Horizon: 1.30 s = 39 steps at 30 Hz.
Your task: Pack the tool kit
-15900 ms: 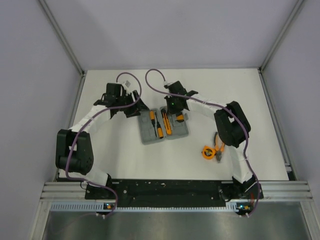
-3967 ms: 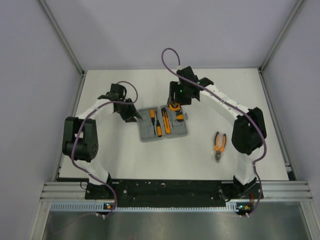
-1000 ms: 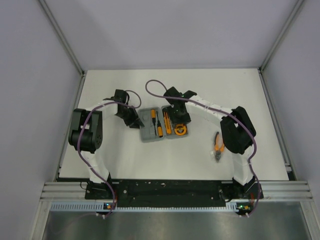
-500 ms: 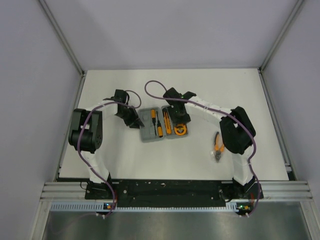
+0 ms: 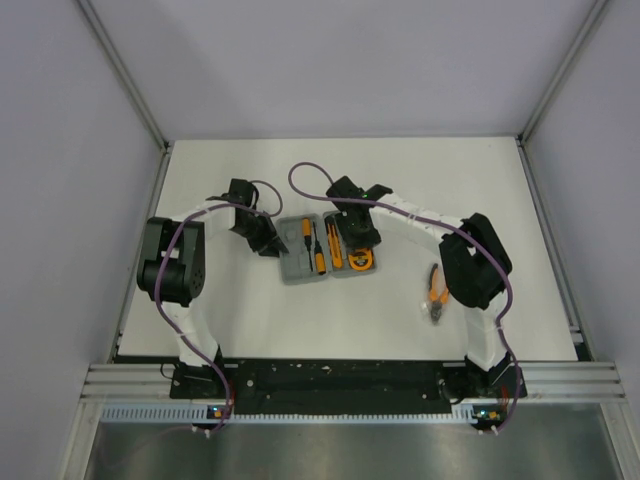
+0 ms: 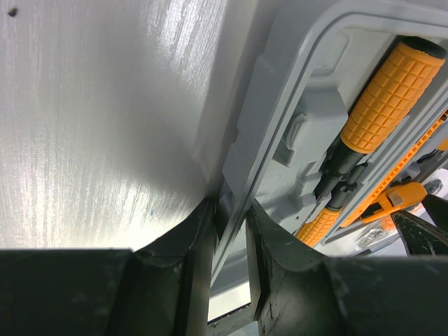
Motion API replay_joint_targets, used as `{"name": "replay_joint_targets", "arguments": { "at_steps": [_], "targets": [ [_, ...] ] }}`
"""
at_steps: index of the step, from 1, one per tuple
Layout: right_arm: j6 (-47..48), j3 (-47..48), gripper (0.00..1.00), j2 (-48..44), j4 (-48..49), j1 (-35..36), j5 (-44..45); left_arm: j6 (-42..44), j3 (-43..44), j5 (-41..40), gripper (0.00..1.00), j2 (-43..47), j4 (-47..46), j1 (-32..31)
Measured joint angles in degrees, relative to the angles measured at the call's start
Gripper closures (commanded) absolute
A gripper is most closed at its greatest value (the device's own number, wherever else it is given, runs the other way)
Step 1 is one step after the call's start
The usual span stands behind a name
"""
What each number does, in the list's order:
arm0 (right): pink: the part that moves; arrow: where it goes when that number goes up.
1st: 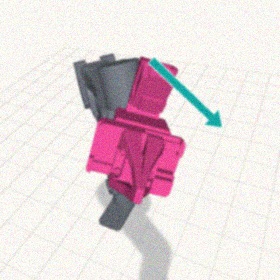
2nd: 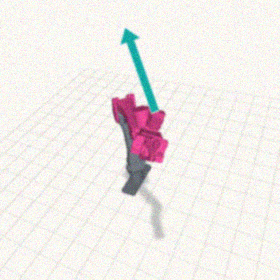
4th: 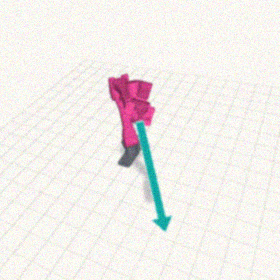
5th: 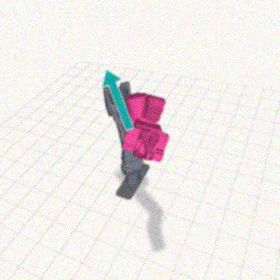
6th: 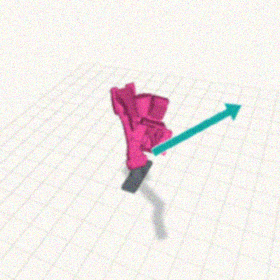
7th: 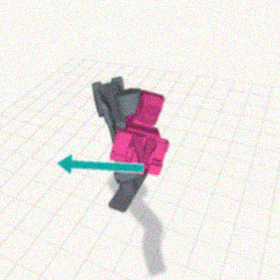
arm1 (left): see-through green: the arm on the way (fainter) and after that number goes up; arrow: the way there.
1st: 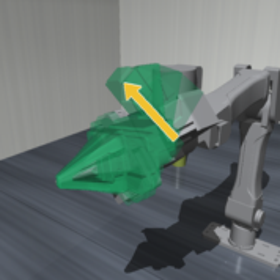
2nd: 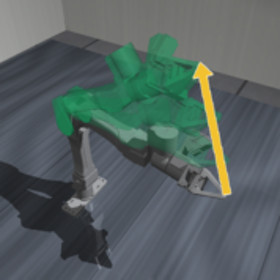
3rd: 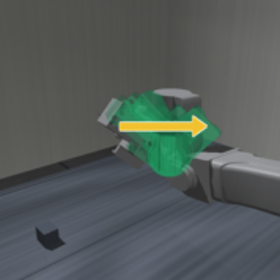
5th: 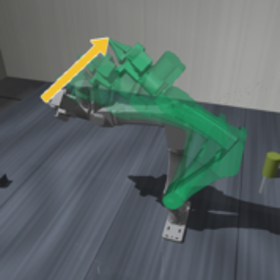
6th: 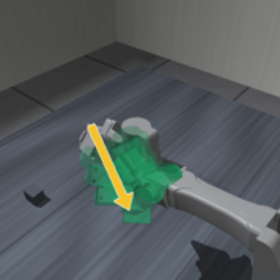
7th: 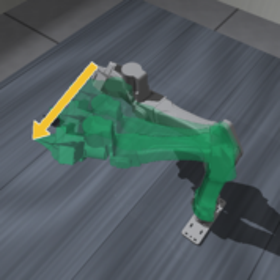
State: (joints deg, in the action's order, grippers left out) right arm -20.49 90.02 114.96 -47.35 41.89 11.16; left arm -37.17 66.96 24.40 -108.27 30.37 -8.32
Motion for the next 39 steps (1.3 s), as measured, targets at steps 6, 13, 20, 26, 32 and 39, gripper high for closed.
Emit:
{"name": "replay_joint_targets", "arguments": {
  "at_steps": [6, 13, 20, 26, 32, 39],
  "targets": [
    [0.2, 0.0, 0.59, 0.4, 0.1, 0.0, -0.3, 0.0, 0.0, 0.0, 0.72, 0.0, 0.0, 0.0],
    [0.5, -0.3, 0.59, 1.1, 0.3, 0.0, -0.6, 0.0, 0.0, 0.0, 0.72, 0.0, 0.0, 0.0],
    [0.4, -0.7, 0.60, 2.8, 3.3, -0.4, -2.7, 0.0, 0.0, 0.0, 0.72, 0.0, 0.0, 0.1],
    [0.4, -1.2, 0.61, 4.0, 5.4, -0.4, -2.7, 0.1, 0.0, 0.0, 0.72, 0.0, 0.1, 0.1],
    [-0.3, -1.3, 0.59, 2.6, 6.0, -0.2, -1.3, 0.1, 0.0, 0.0, 0.72, 0.0, 0.0, 0.1],
    [-1.1, 1.9, 0.44, 2.9, 2.7, 0.0, -0.2, 0.0, 0.0, 0.2, 0.72, 0.0, 0.1, 0.1]
  ]
}}
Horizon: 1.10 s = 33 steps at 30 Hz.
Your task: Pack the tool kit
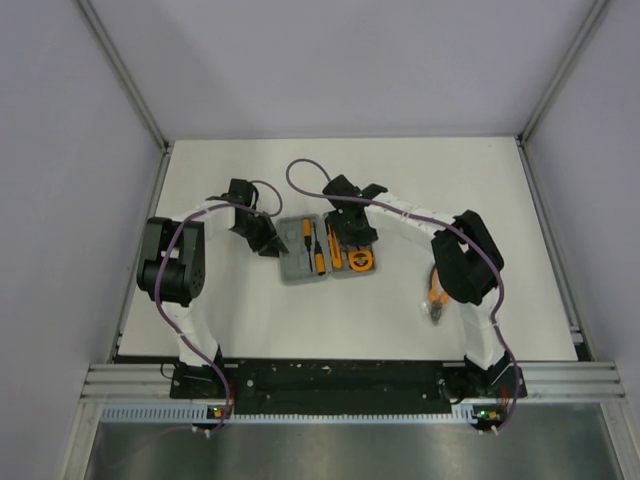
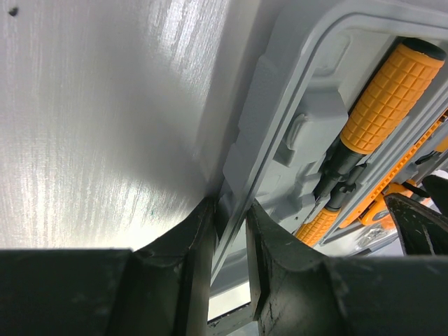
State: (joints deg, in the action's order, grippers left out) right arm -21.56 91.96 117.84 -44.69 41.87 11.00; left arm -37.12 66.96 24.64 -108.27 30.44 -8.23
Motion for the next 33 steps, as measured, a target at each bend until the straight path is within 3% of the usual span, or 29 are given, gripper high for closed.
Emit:
{"name": "replay_joint_targets", "arguments": {
  "at_steps": [5, 11, 24, 33],
  "targets": [
    [0.1, 0.7, 0.43, -0.7, -0.9, 0.0, 0.5, 0.0, 0.0, 0.0, 0.72, 0.0, 0.0, 0.0],
    [0.2, -4.0, 0.58, -4.8, -0.8, 0.0, 0.2, 0.0, 0.0, 0.0, 0.72, 0.0, 0.0, 0.0],
    [0.4, -11.1, 0.75, -7.8, 3.9, 0.2, -0.4, 0.0, 0.0, 0.0, 0.72, 0.0, 0.0, 0.0],
    [0.4, -16.3, 0.77, -10.5, 9.6, 0.5, 1.1, 0.0, 0.0, 0.0, 0.72, 0.0, 0.0, 0.0]
  ]
}}
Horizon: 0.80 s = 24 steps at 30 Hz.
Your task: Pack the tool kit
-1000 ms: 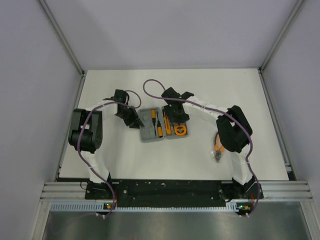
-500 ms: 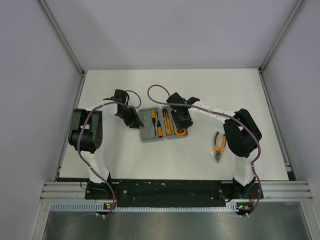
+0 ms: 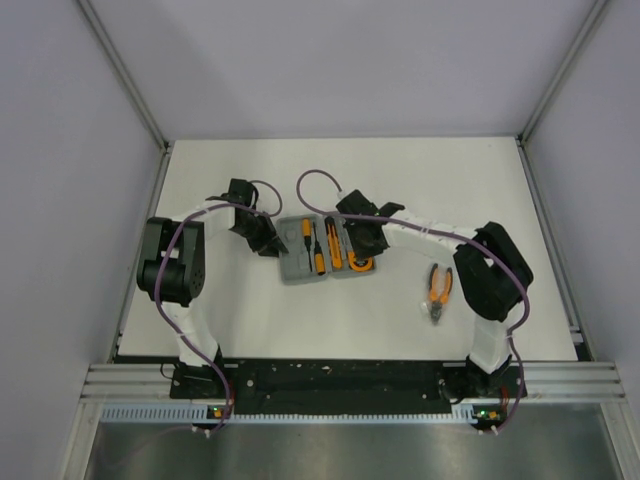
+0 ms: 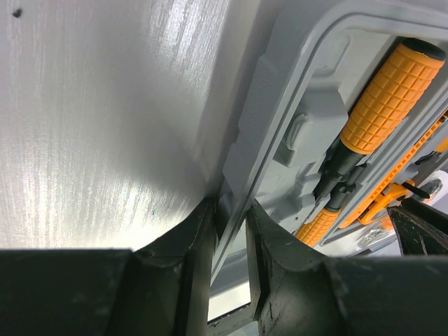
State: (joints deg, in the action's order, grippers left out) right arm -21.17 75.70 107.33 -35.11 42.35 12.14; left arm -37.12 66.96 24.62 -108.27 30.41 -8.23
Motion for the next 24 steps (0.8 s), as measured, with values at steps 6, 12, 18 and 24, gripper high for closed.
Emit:
{"name": "replay_joint_targets", "arguments": {
  "at_steps": [6, 12, 18, 24],
  "targets": [
    [-0.1, 0.6, 0.73, -0.2, -0.5, 0.2, 0.5, 0.0, 0.0, 0.0, 0.64, 0.0, 0.0, 0.0],
    [-4.0, 4.0, 0.66, 0.0, -4.0, -0.6, 4.3, 0.7, 0.0, -0.8, 0.55, 1.6, 0.1, 0.0],
    [-10.3, -0.9, 0.54, -8.1, -5.0, -7.7, 7.3, 1.6, 1.3, -1.7, 0.33, 5.4, 0.6, 0.0],
    [-17.1, -14.9, 0.55, -20.0, -6.5, -18.0, 10.3, 1.7, 2.1, -1.9, 0.26, 7.9, 0.7, 0.0]
  ]
}}
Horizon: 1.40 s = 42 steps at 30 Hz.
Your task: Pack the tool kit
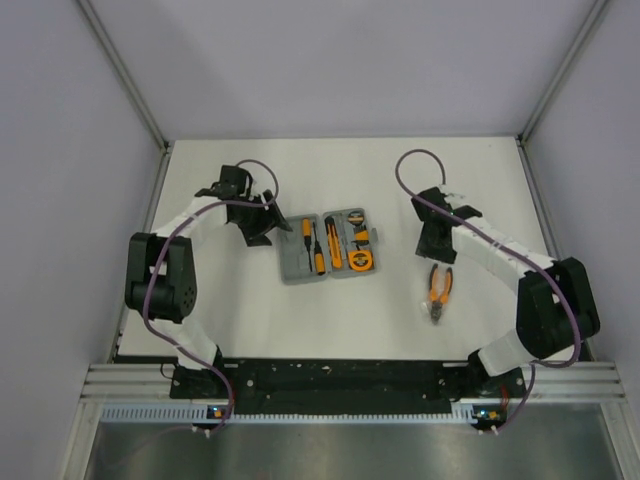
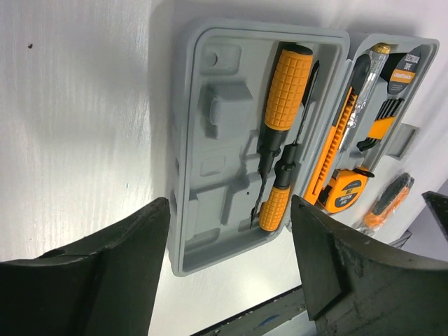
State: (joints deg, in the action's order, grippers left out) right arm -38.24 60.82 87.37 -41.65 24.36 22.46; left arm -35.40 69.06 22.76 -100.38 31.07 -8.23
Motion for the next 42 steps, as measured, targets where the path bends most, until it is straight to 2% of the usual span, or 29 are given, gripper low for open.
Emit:
{"name": "replay_joint_targets", "arguments": {
  "at_steps": [6, 23, 25, 29, 31, 42],
  "targets": [
    [-3.5, -9.1, 0.62, -3.8, -2.1, -4.2, 0.4, 0.0, 0.0, -0.2, 0.26, 0.4, 0.3, 0.0],
    [-4.5, -13.9, 0.66, -0.7, 1.3, -5.7, -0.1, -0.1, 0.0, 0.2, 0.30, 0.4, 0.3, 0.0],
    [-4.5, -14.0, 0.70, -0.7, 1.5, -5.9, -0.5, -0.2, 0.0, 0.2, 0.31, 0.4, 0.3, 0.0],
    [-4.2, -14.4, 0.93, -1.2, 1.9, -6.3, -1.0, -0.3, 0.0, 0.3, 0.31, 0.4, 0.3, 0.0],
    [-3.8, -14.4, 0.99, -1.2, 1.7, -6.5, -1.5, -0.3, 0.0, 0.3, 0.31, 0.4, 0.4, 0.0],
    [0.3, -9.2, 1.00, -0.5, 2.9, -5.0, -6.8, -0.3, 0.2, 0.2, 0.33, 0.4, 0.7, 0.0]
  ]
}}
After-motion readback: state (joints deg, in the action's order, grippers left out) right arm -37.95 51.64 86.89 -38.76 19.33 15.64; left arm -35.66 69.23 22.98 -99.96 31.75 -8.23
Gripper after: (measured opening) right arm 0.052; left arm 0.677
